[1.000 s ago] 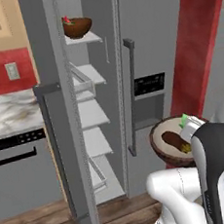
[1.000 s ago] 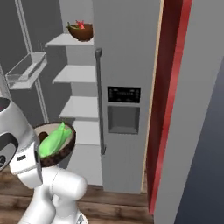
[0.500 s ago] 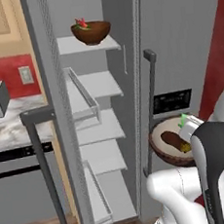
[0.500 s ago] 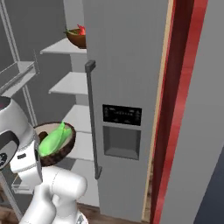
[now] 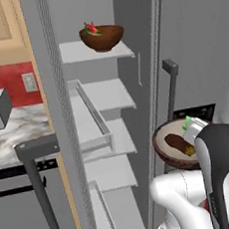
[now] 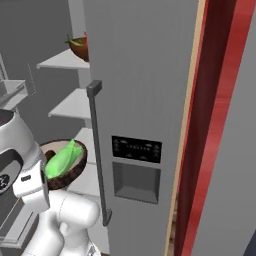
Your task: Place the bowl with the sweet potato and corn on the second highest shelf of the fridge. Place the bowl with the fishs on the top shelf of the fridge.
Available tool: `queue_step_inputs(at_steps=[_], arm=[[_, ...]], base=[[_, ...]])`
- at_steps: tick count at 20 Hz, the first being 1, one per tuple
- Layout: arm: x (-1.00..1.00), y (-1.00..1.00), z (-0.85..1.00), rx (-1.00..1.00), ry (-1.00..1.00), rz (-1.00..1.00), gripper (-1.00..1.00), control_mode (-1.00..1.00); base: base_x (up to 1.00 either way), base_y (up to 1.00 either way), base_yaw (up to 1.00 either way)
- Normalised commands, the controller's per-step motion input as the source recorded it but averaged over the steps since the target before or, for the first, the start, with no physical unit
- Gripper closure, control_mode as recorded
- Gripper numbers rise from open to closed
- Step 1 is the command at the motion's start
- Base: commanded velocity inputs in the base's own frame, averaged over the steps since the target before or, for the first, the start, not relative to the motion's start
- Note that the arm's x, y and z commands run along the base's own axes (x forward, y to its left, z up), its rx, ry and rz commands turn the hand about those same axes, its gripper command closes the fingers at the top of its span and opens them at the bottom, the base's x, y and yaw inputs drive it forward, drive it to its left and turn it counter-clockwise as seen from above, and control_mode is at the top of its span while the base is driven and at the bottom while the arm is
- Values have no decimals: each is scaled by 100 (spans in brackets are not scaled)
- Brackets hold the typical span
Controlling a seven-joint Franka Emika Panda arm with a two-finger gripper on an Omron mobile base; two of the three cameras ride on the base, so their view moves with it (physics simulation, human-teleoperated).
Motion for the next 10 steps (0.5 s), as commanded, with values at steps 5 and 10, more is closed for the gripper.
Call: queue_step_inputs(at_steps=[5,10], arm=[[0,0,0,0,0,0,100,100],[0,0,0,0,0,0,100,100]], base=[[53,15,0],[67,26,0]])
